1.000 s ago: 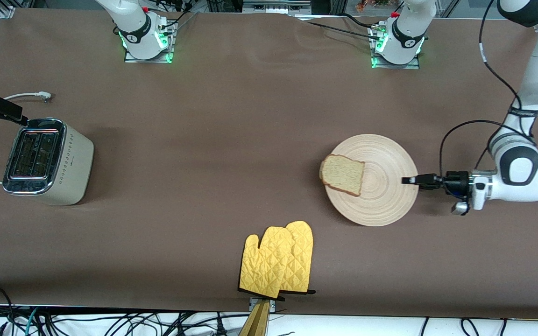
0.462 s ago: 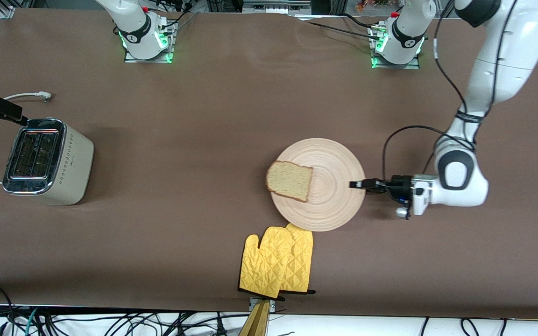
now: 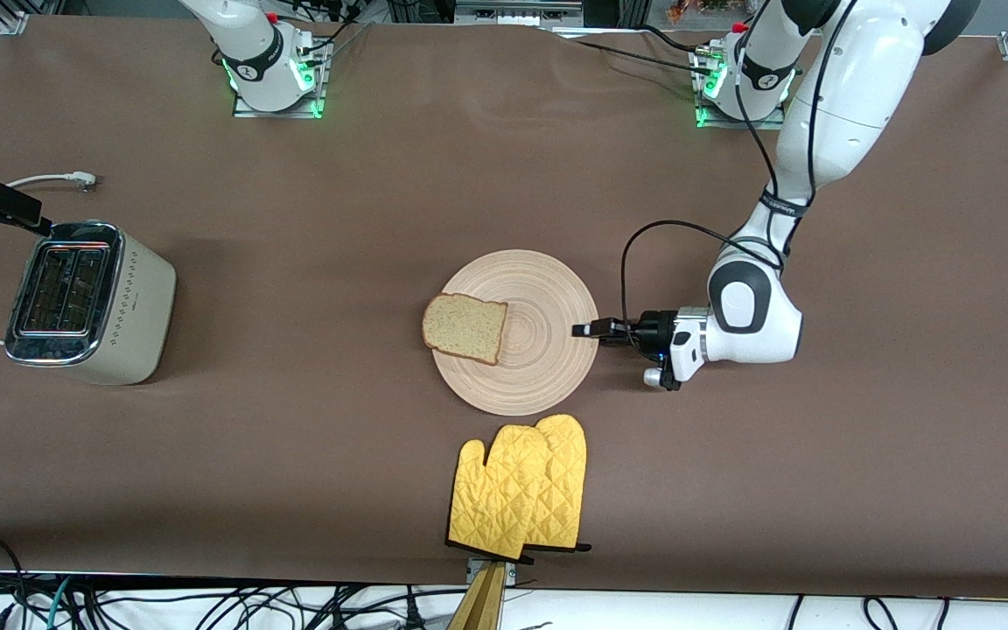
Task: Move plate and put bread in toaster
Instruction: 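Push the wooden plate with the left gripper toward the toaster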
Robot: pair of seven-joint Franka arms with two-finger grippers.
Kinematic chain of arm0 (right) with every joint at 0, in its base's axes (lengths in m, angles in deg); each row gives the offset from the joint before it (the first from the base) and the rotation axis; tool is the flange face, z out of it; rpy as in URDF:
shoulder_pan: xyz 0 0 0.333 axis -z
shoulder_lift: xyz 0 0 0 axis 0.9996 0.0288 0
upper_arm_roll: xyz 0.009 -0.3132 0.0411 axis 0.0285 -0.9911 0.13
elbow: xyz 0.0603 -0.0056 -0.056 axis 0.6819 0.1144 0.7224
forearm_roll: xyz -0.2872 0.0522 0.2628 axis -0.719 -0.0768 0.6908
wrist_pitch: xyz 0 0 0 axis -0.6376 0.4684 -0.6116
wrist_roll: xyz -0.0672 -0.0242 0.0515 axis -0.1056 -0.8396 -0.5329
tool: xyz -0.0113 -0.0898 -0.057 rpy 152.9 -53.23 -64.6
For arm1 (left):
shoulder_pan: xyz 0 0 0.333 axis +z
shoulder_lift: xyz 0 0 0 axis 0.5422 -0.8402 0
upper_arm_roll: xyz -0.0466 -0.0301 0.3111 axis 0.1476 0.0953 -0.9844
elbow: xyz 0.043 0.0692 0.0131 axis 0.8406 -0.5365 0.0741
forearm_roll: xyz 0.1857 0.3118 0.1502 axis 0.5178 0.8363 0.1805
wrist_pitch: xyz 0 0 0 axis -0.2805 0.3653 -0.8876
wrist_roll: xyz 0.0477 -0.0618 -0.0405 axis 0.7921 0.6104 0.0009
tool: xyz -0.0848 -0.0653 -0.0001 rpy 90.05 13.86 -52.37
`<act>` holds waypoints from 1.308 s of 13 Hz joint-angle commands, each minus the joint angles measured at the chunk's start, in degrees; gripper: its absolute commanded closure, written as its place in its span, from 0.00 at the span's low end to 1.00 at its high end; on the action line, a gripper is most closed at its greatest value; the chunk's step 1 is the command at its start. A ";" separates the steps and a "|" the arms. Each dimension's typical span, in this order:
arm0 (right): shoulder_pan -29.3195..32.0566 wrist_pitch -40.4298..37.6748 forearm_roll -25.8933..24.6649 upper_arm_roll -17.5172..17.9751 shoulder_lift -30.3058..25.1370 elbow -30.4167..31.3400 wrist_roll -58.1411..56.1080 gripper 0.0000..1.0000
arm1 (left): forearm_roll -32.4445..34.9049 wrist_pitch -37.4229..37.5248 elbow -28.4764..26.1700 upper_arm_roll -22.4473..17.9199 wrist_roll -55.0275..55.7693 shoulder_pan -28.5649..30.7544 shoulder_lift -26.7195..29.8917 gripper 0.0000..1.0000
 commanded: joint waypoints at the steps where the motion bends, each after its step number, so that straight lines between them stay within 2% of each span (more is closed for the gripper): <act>1: 0.58 -0.35 0.05 0.30 0.40 -1.25 -0.91 0.00 | -3.91 -1.32 -2.81 -0.95 -0.69 -1.64 1.95 1.00; 5: 0.58 -0.35 0.05 0.30 0.40 -1.25 -0.91 0.00 | -6.90 -2.99 -3.16 -0.95 -0.86 -4.36 0.01 1.00; 9: 0.58 -0.35 0.05 0.30 0.40 -1.25 -0.91 0.00 | -6.90 -5.02 -3.16 -1.04 -0.86 -5.16 -0.61 1.00; 10: 0.58 -0.35 0.05 0.30 0.40 -1.25 -0.91 0.00 | -6.90 -4.93 -3.16 -1.39 -0.60 -5.07 -0.61 0.88; 11: 0.58 -0.35 0.05 0.30 0.40 -1.17 -0.91 0.00 | -6.82 -4.85 -3.25 -1.74 -0.17 -5.07 -0.52 0.61; 12: 0.58 -0.35 0.05 0.30 0.40 -1.17 -0.82 0.00 | -6.81 -4.67 -3.25 -2.18 0.01 -4.90 -0.52 0.43; 14: 0.67 -0.35 0.05 0.30 0.40 -1.25 -0.91 0.00 | -6.73 -4.14 -4.30 -2.97 -0.07 -4.46 0.00 0.31; 16: 0.76 -0.35 0.05 0.30 0.40 -1.25 -0.91 0.00 | -6.73 -1.34 -7.19 -3.76 0.01 -2.36 2.10 0.29; 17: 0.76 -0.35 0.05 0.30 0.40 -1.17 -0.91 0.00 | -6.55 -0.89 -8.86 -3.94 0.10 -0.17 4.38 0.23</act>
